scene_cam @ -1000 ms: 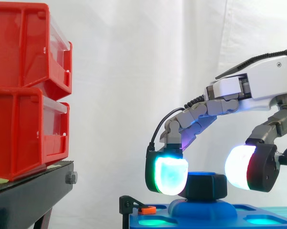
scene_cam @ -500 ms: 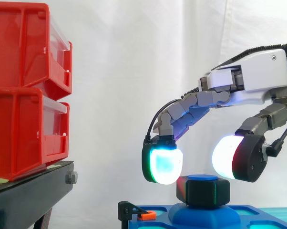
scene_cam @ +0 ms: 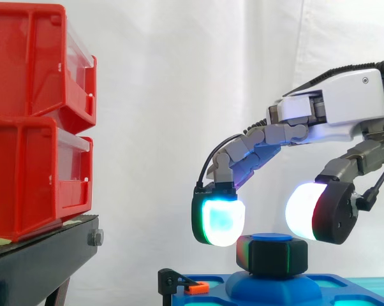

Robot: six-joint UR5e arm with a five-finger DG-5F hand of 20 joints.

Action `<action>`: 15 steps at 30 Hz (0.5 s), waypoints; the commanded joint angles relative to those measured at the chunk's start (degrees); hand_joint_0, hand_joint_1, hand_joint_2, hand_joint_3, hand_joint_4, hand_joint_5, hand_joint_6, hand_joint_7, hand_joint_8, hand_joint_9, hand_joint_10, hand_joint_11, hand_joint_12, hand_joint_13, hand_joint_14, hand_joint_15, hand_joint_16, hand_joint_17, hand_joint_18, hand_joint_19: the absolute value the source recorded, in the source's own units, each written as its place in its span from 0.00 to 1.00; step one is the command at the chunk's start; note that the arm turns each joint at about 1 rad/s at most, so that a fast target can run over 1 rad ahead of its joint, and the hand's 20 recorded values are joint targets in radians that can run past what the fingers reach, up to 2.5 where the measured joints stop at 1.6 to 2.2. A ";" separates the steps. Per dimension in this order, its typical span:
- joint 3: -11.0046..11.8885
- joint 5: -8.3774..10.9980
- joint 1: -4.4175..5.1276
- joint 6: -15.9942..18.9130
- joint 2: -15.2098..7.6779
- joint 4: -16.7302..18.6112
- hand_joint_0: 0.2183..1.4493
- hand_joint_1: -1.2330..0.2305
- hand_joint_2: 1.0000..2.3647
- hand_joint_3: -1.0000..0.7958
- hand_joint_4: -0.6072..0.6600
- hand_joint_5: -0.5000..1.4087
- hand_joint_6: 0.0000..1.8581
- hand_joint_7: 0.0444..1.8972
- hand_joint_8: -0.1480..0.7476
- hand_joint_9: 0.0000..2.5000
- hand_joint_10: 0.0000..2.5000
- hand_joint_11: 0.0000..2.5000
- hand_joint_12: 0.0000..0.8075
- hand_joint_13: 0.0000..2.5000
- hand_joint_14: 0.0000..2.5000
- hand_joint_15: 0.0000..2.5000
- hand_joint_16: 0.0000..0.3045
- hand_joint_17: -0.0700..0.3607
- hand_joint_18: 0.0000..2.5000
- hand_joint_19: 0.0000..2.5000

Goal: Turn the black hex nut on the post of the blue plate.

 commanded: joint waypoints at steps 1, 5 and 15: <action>-0.01 -0.45 -0.38 0.00 0.03 -0.22 0.23 0.55 0.00 0.29 0.65 0.16 0.27 0.55 0.47 0.18 0.00 0.02 0.41 0.17 0.00 0.04 0.17 0.43 0.14 0.10; -0.01 -1.24 -0.91 0.00 0.03 -0.49 0.23 0.55 0.00 0.29 0.65 0.16 0.27 0.55 0.47 0.18 0.00 0.02 0.42 0.17 0.00 0.04 0.17 0.43 0.14 0.10; -0.01 -3.18 -2.32 0.00 0.03 -0.57 0.23 0.56 0.00 0.29 0.65 0.16 0.27 0.55 0.47 0.18 0.00 0.02 0.42 0.17 0.00 0.04 0.17 0.43 0.14 0.10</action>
